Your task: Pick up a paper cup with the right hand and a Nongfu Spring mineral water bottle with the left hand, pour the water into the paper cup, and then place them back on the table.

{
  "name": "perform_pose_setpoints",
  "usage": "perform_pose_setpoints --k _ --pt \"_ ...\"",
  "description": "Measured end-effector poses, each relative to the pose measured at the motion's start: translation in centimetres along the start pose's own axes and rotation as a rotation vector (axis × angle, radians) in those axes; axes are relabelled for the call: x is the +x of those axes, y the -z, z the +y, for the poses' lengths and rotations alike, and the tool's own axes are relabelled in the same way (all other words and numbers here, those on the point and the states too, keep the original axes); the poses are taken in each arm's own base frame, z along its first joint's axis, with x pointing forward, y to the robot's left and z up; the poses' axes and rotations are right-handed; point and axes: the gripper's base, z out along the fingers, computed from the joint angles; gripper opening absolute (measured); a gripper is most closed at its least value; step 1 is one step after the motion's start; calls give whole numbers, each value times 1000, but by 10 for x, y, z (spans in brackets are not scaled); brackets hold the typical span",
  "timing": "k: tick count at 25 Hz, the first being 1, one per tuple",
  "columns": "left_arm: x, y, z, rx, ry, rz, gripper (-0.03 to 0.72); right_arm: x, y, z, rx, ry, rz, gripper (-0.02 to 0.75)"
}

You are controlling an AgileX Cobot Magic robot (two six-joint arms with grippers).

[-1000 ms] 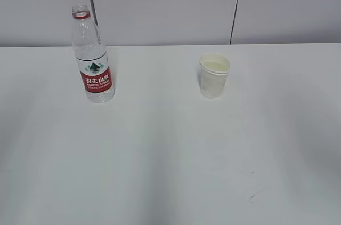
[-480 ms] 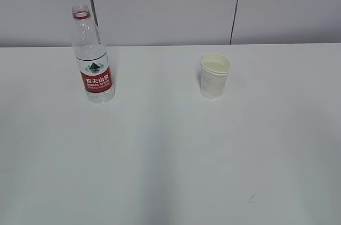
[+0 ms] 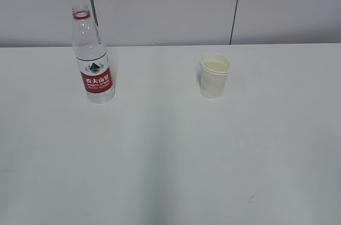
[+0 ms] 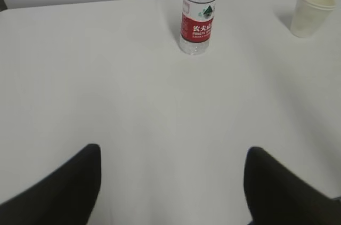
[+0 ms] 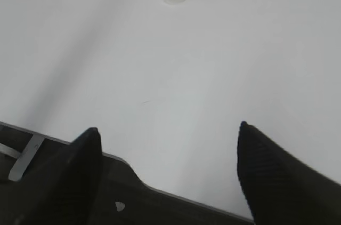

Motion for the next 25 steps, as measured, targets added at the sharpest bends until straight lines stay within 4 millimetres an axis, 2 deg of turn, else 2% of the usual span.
perform_pose_setpoints --k 6,15,25 --pt "4 -9 -5 48 -65 -46 510 13 -16 -2 5 4 -9 588" --pt "1 -11 -8 73 -68 -88 510 15 -20 -4 23 13 -2 588" --pt "17 -17 -12 123 -48 57 510 15 -20 -5 27 15 0 588"
